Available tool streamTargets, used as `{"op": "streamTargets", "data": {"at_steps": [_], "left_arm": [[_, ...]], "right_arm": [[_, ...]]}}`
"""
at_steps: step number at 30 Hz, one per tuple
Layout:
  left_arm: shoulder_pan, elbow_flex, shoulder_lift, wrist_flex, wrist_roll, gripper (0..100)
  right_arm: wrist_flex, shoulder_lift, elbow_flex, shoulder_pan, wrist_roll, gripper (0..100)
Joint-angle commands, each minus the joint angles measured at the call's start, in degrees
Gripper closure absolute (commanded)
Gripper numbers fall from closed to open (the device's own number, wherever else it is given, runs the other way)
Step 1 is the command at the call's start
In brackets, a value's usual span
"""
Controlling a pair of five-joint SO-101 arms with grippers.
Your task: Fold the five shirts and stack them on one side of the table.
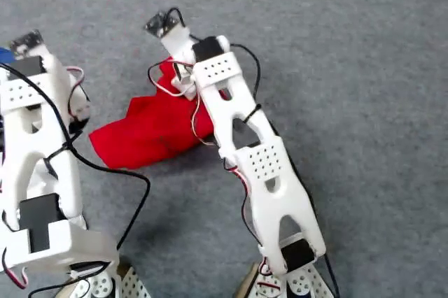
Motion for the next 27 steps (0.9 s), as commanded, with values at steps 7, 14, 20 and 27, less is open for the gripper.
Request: {"op": "streamTargets", "data": {"at_steps": [7, 14, 20, 27], "left_arm": [[0.9, 10.5, -1.7, -9.4, -0.2, 98], [0.7, 10.7, -1.4, -10.2, 0.1, 98], [0.5, 10.8, -1.5, -9.8, 0.1, 98], [0.4, 13.7, -1.8, -9.9, -2.7, 98]], "right_arm": [[14.7, -2.7, -6.0, 0.4, 0.1, 98.4], [20.1, -10.9, -4.8, 2.3, 2.7, 98.9], [20.0, -27.5, 16.5, 2.0, 5.2, 98.6], [19.8, -47.1, 39.6, 0.0, 9.3, 90.3]]}}
